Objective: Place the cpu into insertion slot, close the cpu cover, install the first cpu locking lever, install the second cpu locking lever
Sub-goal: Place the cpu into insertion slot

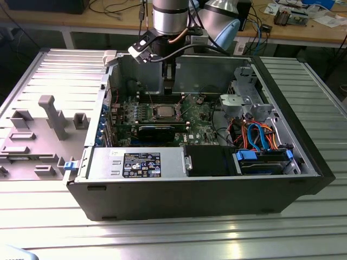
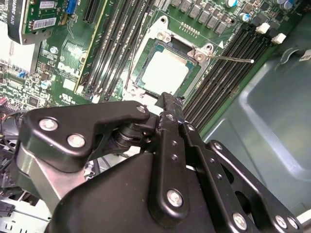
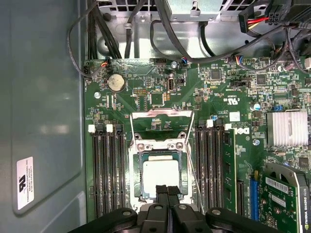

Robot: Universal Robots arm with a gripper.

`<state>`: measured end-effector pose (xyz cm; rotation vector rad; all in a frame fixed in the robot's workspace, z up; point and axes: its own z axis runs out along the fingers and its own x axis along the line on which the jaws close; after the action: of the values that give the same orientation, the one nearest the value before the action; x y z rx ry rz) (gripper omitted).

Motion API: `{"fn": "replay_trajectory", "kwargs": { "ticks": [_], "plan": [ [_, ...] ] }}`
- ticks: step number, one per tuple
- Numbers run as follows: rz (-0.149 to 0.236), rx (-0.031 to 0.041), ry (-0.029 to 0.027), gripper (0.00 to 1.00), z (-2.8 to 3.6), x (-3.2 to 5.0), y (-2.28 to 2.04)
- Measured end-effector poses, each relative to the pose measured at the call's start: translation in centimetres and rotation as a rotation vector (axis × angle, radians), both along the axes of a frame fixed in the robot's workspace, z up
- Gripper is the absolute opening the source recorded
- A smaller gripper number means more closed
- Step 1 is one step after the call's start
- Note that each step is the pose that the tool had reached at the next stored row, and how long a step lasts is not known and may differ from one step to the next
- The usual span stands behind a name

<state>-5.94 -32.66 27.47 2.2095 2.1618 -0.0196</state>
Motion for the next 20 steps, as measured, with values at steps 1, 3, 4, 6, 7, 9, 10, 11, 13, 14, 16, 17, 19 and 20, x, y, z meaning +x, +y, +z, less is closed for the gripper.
{"fn": "replay_trajectory", "kwargs": {
  "ticks": [1,3,4,6,7,9,10,11,13,14,16,17,19,20],
  "plan": [
    [0.0,0.0002,0.0,0.11,0.02,0.0,-0.01],
    [0.0,0.0004,0.0001,0.11,0.13,0.0,-0.03],
    [0.0,0.0006,0.0,0.11,0.18,0.0,-0.03],
    [0.0,0.0007,0.0,0.11,0.22,0.0,-0.03],
    [0.0,0.0006,0.0,0.11,0.27,0.0,-0.03],
    [0.0,0.0008,-0.0001,0.11,0.33,0.0,-0.03],
    [0.0,0.0006,0.0001,0.11,0.37,0.0,-0.03],
    [0.0,0.0007,0.0,0.11,0.38,0.0,-0.03],
    [0.0,0.0008,0.0002,0.11,0.44,0.0,-0.04],
    [0.0,0.0017,0.0002,0.11,0.46,0.0,-0.05],
    [0.0,0.0049,0.0001,0.11,0.64,0.0,-0.07],
    [0.0,0.005,0.0001,0.11,0.82,0.0,-0.07],
    [0.0,0.0049,0.0001,0.11,0.99,0.0,-0.07],
    [0.0,0.0049,0.0001,0.11,1.14,0.0,-0.07]
  ]
}}
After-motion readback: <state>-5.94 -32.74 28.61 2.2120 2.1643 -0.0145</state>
